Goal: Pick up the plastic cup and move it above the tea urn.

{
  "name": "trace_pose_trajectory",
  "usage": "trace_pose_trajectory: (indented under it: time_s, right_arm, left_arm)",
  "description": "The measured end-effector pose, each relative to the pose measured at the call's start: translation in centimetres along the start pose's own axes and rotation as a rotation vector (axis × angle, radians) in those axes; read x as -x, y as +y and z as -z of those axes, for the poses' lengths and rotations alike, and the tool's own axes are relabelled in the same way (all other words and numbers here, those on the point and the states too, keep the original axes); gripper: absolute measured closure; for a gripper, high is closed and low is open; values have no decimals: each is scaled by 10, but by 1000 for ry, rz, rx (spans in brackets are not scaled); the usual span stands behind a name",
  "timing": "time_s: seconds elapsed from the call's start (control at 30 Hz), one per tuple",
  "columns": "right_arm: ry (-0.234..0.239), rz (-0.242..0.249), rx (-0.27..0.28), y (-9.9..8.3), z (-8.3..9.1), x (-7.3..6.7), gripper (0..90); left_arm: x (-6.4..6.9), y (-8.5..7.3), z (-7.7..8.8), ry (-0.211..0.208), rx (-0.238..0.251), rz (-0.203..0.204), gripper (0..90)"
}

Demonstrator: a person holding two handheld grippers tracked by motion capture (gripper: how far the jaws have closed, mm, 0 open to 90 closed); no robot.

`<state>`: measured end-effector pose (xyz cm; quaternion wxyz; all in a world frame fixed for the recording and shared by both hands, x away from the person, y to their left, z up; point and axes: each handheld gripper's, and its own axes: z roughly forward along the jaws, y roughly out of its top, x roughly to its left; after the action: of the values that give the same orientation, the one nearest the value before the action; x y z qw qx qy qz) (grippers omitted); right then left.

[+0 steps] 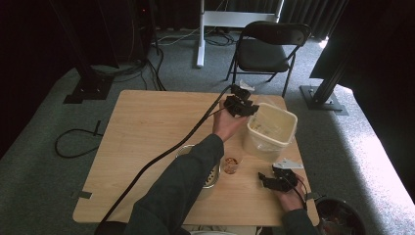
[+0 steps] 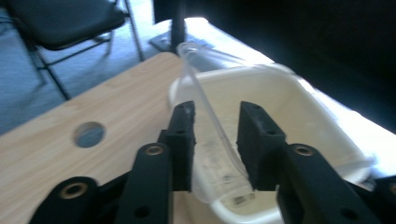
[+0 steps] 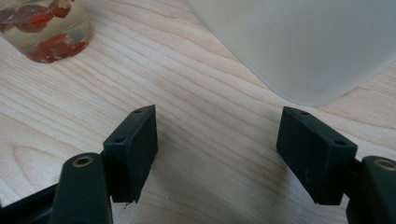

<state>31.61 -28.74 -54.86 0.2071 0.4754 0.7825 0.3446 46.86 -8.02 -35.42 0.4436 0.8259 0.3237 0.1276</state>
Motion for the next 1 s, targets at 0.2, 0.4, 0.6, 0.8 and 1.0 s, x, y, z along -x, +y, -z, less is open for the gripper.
trace_pose_trajectory:
  time_s: [0.2,0.4,0.6,0.8,1.0]
  right_arm:
    - [0,1,1,0,0,0,284]
    - [0,1,1,0,0,0,284]
    - [0,0,1,0,0,0,284]
    - [0,0,1,0,0,0,284]
    - [0,0,2,0,0,0,284]
  left_arm:
    - [5,1,-5,26,0,1,758]
    - [3,4,0,77,18,23,827]
    - [-1,8,9,122,46,44,873]
    - [-2,11,17,160,71,52,876]
    - [1,14,24,162,110,59,875]
